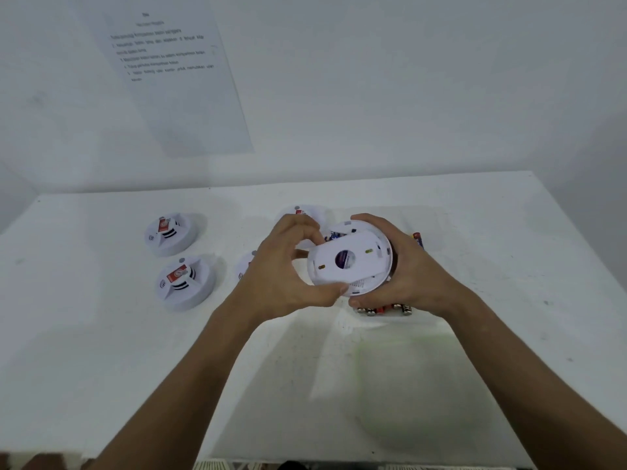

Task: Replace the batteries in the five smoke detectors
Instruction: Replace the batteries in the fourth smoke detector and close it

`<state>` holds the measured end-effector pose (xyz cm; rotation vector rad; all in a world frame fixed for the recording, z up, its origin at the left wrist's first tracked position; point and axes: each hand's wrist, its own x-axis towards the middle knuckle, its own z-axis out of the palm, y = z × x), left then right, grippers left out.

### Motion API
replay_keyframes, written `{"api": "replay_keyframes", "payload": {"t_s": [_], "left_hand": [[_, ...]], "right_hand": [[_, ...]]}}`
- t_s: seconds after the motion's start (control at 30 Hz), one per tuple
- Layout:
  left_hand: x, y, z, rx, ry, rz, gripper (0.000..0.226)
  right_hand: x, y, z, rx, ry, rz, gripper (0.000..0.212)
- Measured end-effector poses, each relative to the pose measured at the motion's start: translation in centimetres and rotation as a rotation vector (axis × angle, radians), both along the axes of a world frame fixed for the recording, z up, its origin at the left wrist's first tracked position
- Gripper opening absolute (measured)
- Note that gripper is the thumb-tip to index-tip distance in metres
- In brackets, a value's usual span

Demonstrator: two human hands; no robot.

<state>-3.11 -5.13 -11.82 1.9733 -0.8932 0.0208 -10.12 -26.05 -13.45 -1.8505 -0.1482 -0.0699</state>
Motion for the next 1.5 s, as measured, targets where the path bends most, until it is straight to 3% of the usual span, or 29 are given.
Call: {"api": "replay_keyframes", "payload": {"t_s": [0.13,0.3,0.57,0.63,0.8,0.97,1.2,1.5], "left_hand": [[-0.8,1.8,-0.5,-0.003,-0.062,0.166,0.052],[-3.3,5.4,-4.6,0.196,0.08,0.304,0.055],[-5.5,5.5,-7.9,0.547,0.146,0.285,0.06],[-5.5,5.1,-6.7,0.504,0.163,0.303,0.053],[-4.9,1.5,-1.1,0.239,0.057,0.125,0.034],[-3.8,-1.2,1.2,0.368,0.013,-0.058,0.033],[-3.0,-2.2,2.0,0.434,0.011,-0.157,0.034],[-3.0,-3.1,3.1,0.697,-0.234,-0.207,0.027]], "right_hand": [[-0.8,-1.7,-0.6,-0.009,0.021,-0.02,0.105],[-2.4,-3.3,-1.4,-0.006,0.064,-0.004,0.104],[-3.0,-3.2,-1.9,-0.074,0.125,0.096,0.11],[-3.1,-3.0,-2.0,-0.073,0.13,0.117,0.107],[-3.0,-2.4,-1.5,-0.072,0.108,0.162,0.104],[-3.0,-2.3,-1.2,-0.044,0.097,0.178,0.105],[-3.4,-2.9,-1.4,-0.037,0.091,0.157,0.104],[-2.9,-3.1,-1.1,-0.043,0.101,0.188,0.101]]}}
